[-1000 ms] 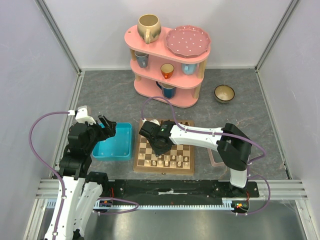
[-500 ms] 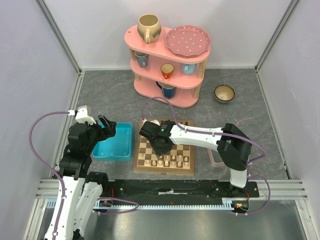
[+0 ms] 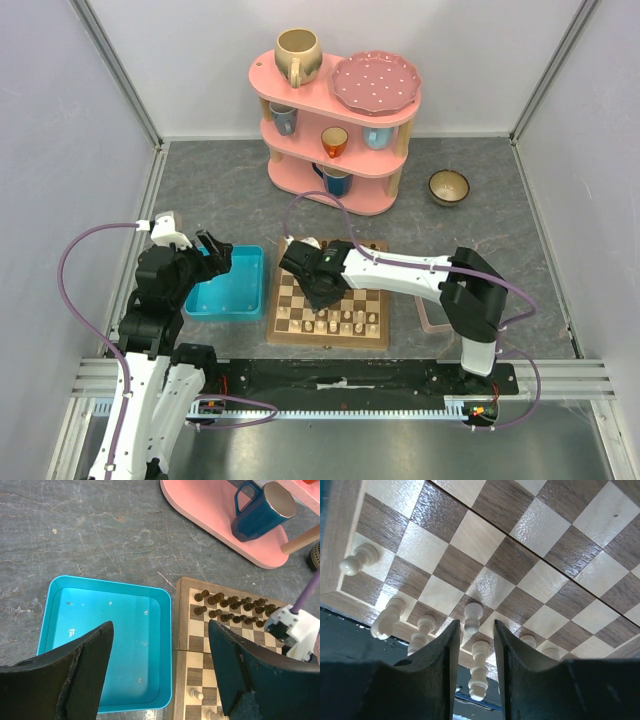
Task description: Set up the chess pieces on the board
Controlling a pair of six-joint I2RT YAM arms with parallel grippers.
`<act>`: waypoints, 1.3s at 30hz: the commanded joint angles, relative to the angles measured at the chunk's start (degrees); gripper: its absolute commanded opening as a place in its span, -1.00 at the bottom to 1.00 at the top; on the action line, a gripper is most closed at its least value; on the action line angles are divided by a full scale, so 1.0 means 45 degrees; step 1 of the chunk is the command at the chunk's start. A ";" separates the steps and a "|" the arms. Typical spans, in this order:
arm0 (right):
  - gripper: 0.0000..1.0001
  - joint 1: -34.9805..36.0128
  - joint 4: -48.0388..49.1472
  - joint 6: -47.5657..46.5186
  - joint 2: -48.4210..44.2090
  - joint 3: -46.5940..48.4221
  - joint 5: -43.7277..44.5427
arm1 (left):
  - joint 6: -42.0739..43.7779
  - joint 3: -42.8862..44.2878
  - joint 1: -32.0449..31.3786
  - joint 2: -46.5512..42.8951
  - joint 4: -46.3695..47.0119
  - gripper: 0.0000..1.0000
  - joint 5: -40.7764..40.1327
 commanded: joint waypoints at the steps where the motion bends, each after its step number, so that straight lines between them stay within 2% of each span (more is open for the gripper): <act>1: -0.19 -0.0176 0.0444 0.0212 -0.1116 0.0581 0.0372 | 0.0309 -0.0084 0.0020 -0.0058 0.0707 0.65 0.0184; 8: -0.18 -0.0664 0.0875 0.0680 -0.2618 0.0074 0.0977 | 0.0309 -0.0084 0.0020 -0.0077 0.0687 0.65 0.0203; 11: -0.18 -0.1560 0.0855 0.1284 -0.3984 -0.1056 0.1602 | 0.0290 -0.0103 0.0020 -0.0039 0.0687 0.65 0.0242; 15: -0.19 -0.4073 0.0874 0.2203 -0.6346 -0.3726 0.2246 | 0.0309 -0.0084 0.0020 -0.0019 0.0687 0.65 0.0242; 19: -0.21 -0.6597 0.0777 0.1875 -0.8572 -0.5510 0.1978 | 0.0309 -0.0084 0.0020 -0.0019 0.0706 0.65 0.0262; 21: -0.21 -0.8038 0.0777 0.1523 -0.8850 -0.6270 0.1508 | 0.0309 -0.0084 0.0020 0.0001 0.0706 0.65 0.0262; 27: -0.24 -1.0172 0.1226 0.0389 -0.8637 -0.7328 0.0432 | 0.0309 -0.0084 0.0020 -0.0019 0.0726 0.65 0.0281; 33: -0.27 -1.1327 0.1831 -0.0256 -0.7992 -0.7719 -0.0173 | 0.0309 -0.0084 0.0020 -0.0019 0.0726 0.65 0.0281; 39: -0.29 -1.1758 0.2436 -0.0530 -0.7582 -0.7973 -0.0525 | 0.0309 -0.0084 0.0020 -0.0019 0.0726 0.65 0.0262</act>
